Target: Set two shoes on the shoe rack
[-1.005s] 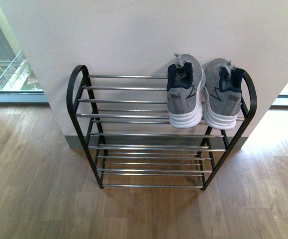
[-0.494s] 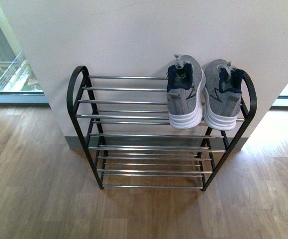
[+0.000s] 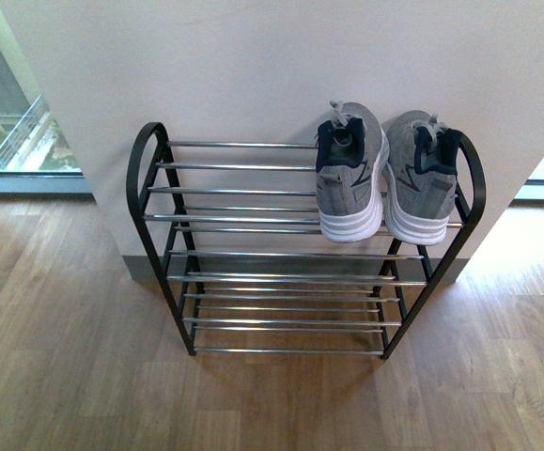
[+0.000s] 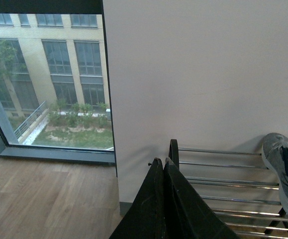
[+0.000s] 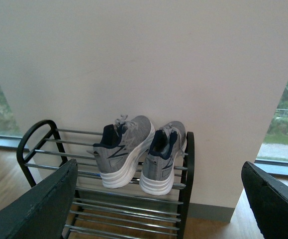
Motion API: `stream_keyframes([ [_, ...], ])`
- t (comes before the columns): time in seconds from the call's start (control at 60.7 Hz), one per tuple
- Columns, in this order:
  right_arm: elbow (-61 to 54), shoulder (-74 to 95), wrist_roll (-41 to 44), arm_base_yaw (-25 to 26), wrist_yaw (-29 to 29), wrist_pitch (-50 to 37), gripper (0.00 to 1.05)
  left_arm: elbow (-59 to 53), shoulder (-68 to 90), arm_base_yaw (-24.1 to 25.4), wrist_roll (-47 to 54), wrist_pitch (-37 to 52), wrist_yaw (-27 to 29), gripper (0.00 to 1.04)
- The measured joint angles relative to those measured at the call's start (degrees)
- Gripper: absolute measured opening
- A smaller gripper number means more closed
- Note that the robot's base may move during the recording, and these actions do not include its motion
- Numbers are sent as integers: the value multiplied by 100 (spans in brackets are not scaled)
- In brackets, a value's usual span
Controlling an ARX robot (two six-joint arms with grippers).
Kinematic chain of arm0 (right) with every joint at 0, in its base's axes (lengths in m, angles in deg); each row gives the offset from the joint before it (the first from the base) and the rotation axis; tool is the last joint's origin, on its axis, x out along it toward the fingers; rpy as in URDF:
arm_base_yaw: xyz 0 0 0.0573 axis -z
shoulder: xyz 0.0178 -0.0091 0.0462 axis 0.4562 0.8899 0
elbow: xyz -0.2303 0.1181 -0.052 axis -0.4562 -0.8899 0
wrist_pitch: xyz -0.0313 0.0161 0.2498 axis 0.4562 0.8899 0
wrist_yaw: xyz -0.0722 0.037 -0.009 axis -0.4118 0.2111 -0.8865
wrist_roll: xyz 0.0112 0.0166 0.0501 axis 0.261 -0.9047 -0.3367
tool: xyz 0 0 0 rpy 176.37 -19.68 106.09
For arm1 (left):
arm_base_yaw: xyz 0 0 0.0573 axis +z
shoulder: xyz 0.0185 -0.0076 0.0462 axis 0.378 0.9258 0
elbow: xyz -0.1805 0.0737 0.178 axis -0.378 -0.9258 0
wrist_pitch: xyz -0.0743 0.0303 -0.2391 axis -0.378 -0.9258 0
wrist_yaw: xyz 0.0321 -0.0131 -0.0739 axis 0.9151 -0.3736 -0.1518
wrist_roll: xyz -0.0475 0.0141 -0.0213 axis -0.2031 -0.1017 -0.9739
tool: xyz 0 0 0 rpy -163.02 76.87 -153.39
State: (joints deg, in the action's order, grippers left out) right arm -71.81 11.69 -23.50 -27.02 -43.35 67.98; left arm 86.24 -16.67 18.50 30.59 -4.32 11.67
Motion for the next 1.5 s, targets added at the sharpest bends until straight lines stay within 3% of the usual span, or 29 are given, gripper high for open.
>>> stream_keyframes([
  [0.115, 0, 0, 0, 0, 0, 0, 95, -133, -262, 341, 2, -116, -127, 1],
  [0.824, 0, 0, 0, 0, 2, 0, 95, -549, -1530, 352, 7, -874, -184, 1],
  [0.972, 0, 0, 0, 0, 2, 0, 95, -549, -2358, 352, 7, -1862, -184, 1],
  [1.268, 0, -2, 0, 0, 2, 0, 95, -549, -2474, 354, 4, -1928, -184, 1],
  [1.499, 0, -2, 0, 0, 9, 0, 95, -549, -2476, 354, 4, -1928, -181, 48],
])
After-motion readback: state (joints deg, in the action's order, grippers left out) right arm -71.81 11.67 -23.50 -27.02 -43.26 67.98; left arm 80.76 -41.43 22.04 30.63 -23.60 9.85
